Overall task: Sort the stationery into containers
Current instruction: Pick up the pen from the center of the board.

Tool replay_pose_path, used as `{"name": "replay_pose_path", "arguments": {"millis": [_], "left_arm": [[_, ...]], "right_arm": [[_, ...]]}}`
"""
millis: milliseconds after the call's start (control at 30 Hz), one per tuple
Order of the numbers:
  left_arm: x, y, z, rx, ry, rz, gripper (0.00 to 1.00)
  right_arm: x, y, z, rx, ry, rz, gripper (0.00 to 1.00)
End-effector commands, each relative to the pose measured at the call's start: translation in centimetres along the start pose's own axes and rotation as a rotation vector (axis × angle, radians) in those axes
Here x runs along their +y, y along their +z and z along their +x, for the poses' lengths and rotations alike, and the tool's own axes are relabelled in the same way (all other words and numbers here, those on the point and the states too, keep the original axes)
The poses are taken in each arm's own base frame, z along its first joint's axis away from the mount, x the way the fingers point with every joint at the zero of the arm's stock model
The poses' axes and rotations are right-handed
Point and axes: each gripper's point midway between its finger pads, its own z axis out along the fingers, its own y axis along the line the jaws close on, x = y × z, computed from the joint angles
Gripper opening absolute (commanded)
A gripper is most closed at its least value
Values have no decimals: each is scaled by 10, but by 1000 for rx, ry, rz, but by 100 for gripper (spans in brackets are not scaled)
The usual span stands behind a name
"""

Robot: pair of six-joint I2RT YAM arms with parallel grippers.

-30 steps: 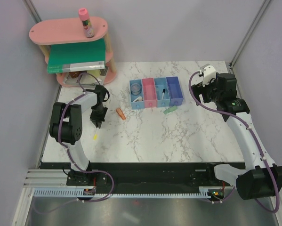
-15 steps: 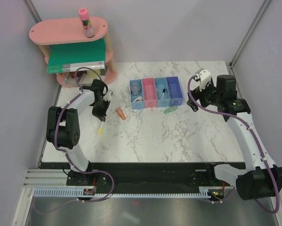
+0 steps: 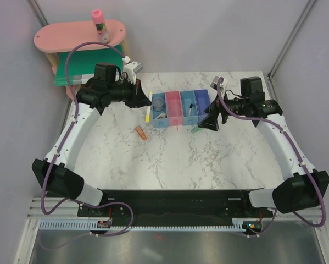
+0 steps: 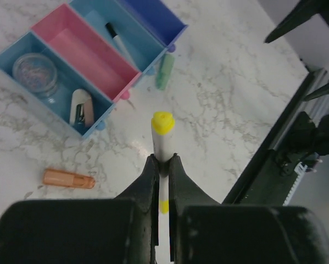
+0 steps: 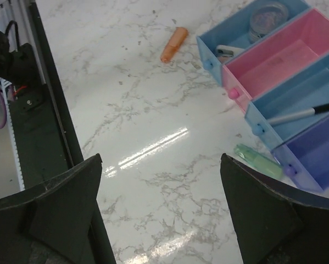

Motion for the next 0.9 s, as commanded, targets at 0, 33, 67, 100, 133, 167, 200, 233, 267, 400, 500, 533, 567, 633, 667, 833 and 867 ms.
{"name": "replay_pose_path", "arguments": {"millis": [0, 33, 67, 100, 133, 167, 200, 233, 267, 400, 500, 533, 567, 633, 667, 833, 867], "left_arm": [[-54, -6, -29, -89, -11, 246, 2], [-62, -9, -32, -100, -7, 277, 2], [-67, -10, -33, -105, 1, 292, 2], [-72, -11, -37, -120, 15, 306, 2], [-78, -12, -38, -122, 18, 327, 2], [-84, -14, -41, -129, 28, 344, 2], [-88, -14, -45, -141, 39, 362, 2], [-98, -17, -47, -145, 43, 400, 2], [-102, -18, -49, -155, 52, 416, 2], [-118, -19, -55, -197, 82, 466, 2], [-126, -16, -58, -209, 96, 484, 2], [-127, -15, -59, -210, 95, 488, 2], [-127, -14, -60, -212, 94, 487, 2], [-126, -12, -60, -211, 95, 485, 2], [-125, -11, -59, -210, 96, 486, 2], [-122, -6, -56, -203, 96, 478, 2], [-121, -5, -56, -203, 96, 473, 2]], "right_arm": [[32, 17, -47, -89, -98, -156, 96], [41, 28, -53, -85, -122, -187, 96], [43, 33, -56, -79, -130, -194, 95], [47, 36, -63, -83, -151, -201, 95], [53, 47, -62, -66, -151, -230, 95], [54, 51, -64, -63, -159, -235, 95], [56, 54, -70, -67, -174, -234, 94], [56, 65, -69, -51, -182, -233, 94], [56, 68, -71, -50, -191, -233, 94], [61, 81, -83, -49, -223, -251, 93], [70, 89, -86, -40, -239, -275, 93], [75, 91, -86, -37, -243, -288, 93], [77, 92, -87, -37, -253, -291, 93], [83, 94, -86, -30, -263, -305, 92], [85, 94, -86, -30, -265, -308, 92], [92, 94, -87, -31, -276, -321, 91], [94, 93, -87, -32, -277, -324, 91]]}}
